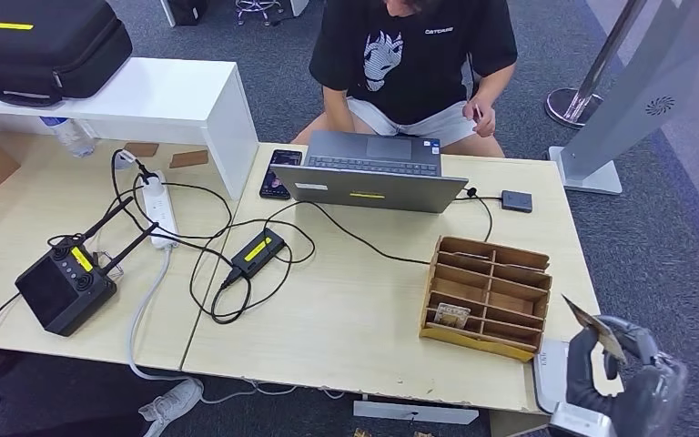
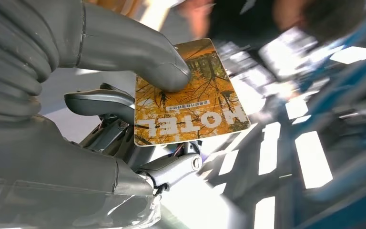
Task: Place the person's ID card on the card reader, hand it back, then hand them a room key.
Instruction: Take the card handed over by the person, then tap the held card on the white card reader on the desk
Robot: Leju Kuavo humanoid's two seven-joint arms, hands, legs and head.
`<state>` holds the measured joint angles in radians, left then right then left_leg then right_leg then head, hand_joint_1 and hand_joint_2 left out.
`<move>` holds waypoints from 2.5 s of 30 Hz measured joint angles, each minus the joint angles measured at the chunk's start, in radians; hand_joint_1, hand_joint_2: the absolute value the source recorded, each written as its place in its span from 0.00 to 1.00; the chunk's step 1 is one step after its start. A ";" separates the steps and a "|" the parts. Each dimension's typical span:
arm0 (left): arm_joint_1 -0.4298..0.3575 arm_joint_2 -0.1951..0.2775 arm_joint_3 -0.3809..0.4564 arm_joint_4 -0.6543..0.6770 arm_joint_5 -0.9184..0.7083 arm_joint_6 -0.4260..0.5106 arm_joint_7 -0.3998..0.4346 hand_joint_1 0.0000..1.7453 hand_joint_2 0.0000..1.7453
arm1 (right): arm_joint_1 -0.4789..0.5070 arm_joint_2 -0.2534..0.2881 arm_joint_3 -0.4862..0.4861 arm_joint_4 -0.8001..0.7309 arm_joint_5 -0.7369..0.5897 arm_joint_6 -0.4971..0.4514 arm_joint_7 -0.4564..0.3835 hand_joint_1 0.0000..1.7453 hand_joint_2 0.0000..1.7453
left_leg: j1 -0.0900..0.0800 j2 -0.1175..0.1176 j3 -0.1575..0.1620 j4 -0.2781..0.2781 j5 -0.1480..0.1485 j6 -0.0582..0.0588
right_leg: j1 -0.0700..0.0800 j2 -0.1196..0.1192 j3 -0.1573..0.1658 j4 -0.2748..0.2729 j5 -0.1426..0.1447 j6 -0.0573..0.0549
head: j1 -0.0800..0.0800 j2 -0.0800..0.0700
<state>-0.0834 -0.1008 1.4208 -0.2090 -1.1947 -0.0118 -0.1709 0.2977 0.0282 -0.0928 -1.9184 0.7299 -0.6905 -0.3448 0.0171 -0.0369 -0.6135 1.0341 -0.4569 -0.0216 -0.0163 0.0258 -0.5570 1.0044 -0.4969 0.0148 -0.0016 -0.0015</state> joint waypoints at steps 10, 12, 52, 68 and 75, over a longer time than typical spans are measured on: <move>0.000 -0.001 0.017 0.000 0.002 0.000 0.000 0.00 1.00 | 0.011 -0.007 -0.249 0.125 0.076 0.143 0.196 1.00 1.00 | 0.000 0.000 0.000 0.000 0.000 0.000 | 0.000 0.000 0.001 0.000 0.001 0.001 | 0.000 0.000; 0.000 -0.002 0.019 0.000 0.003 0.000 0.000 0.00 1.00 | 0.011 -0.011 -0.265 0.142 0.080 0.166 0.208 1.00 1.00 | 0.000 0.000 0.000 0.000 0.000 0.000 | 0.000 0.001 0.001 0.000 0.001 0.001 | 0.000 0.000; -0.001 0.003 0.024 0.000 -0.008 -0.016 -0.009 0.00 1.00 | -0.041 -0.224 -0.079 0.342 0.236 0.295 0.413 1.00 1.00 | 0.000 0.000 0.000 0.000 0.000 0.000 | 0.000 0.001 0.001 0.000 0.001 0.001 | 0.000 0.000; -0.002 0.002 0.025 0.000 -0.028 -0.011 -0.006 0.00 1.00 | -0.131 -0.260 0.031 0.073 0.158 0.216 0.326 1.00 1.00 | 0.000 0.005 0.000 0.000 0.001 0.001 | 0.000 0.005 0.001 0.001 0.003 0.001 | 0.000 0.000; -0.014 0.012 0.007 0.000 -0.077 -0.051 -0.006 0.00 1.00 | -0.673 -0.399 0.297 0.320 -0.108 0.707 0.362 1.00 1.00 | -0.001 0.010 -0.004 0.000 0.011 0.004 | 0.000 0.011 -0.005 0.001 0.014 0.003 | 0.000 0.000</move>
<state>-0.0978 -0.0885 1.4279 -0.2090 -1.2716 -0.0626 -0.1772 -0.3751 -0.3703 0.2038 -1.5986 0.6216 0.0164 0.0176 0.0165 -0.0264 -0.6178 1.0341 -0.4456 -0.0178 -0.0166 0.0373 -0.5619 1.0055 -0.4827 0.0183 -0.0017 -0.0015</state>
